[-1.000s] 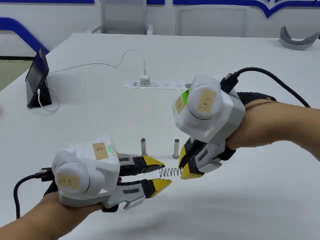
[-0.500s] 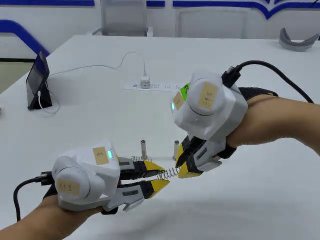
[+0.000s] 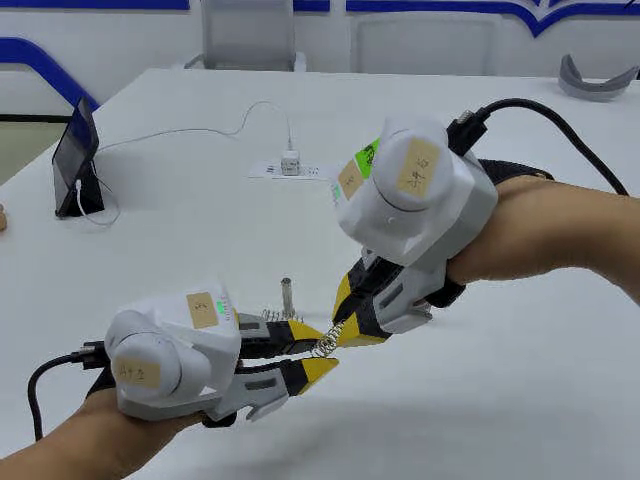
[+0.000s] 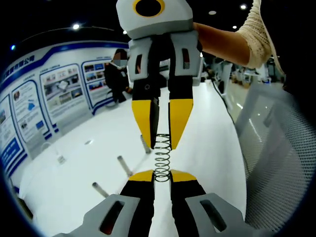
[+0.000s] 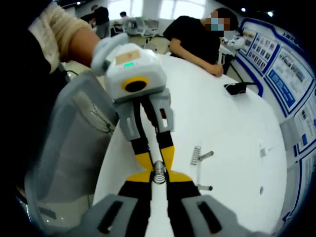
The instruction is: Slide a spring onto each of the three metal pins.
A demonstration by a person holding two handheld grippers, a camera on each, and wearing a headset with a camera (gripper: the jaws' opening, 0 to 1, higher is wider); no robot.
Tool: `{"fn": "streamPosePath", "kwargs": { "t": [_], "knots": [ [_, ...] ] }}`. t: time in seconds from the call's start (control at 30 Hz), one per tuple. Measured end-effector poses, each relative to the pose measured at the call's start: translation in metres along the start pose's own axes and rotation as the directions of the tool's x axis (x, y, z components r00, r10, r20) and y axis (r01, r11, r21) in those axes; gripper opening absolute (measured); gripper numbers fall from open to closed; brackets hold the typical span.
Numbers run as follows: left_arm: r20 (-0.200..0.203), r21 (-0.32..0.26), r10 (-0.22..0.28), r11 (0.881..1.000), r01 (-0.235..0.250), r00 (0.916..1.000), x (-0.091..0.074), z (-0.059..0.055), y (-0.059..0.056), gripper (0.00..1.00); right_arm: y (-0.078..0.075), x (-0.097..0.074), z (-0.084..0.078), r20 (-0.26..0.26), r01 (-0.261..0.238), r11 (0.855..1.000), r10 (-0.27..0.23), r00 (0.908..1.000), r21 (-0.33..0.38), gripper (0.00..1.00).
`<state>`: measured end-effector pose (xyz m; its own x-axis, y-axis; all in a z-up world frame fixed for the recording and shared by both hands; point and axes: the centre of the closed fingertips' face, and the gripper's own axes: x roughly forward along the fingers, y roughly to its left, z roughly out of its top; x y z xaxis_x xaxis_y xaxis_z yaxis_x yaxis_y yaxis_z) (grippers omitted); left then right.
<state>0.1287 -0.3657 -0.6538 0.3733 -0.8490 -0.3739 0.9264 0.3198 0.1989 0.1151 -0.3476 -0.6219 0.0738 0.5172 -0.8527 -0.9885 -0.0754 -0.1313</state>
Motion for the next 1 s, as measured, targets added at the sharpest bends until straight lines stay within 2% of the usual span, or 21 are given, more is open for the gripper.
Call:
{"fn": "streamPosePath", "kwargs": {
  "t": [0.43, 0.67, 1.0],
  "knots": [
    [0.005, -0.006, 0.0, 1.0, 0.0, 1.0, 0.001, 0.001, 0.0, 0.11, -0.001, 0.004, 0.014, 0.036, -0.002, 1.0, 0.003, 0.9993, -0.01, 0.12],
    [0.009, -0.016, 0.003, 1.0, -0.002, 1.0, 0.001, -0.001, 0.0, 0.12, -0.002, 0.004, 0.012, 0.026, -0.005, 1.0, 0.005, 0.9996, -0.005, 0.12],
    [0.006, -0.066, 0.02, 0.998, -0.019, 0.9998, -0.004, -0.005, 0.004, 0.21, -0.012, 0.002, 0.002, 0.008, 0.012, 1.0, -0.012, 0.9999, 0.018, 0.12]
  ]
}}
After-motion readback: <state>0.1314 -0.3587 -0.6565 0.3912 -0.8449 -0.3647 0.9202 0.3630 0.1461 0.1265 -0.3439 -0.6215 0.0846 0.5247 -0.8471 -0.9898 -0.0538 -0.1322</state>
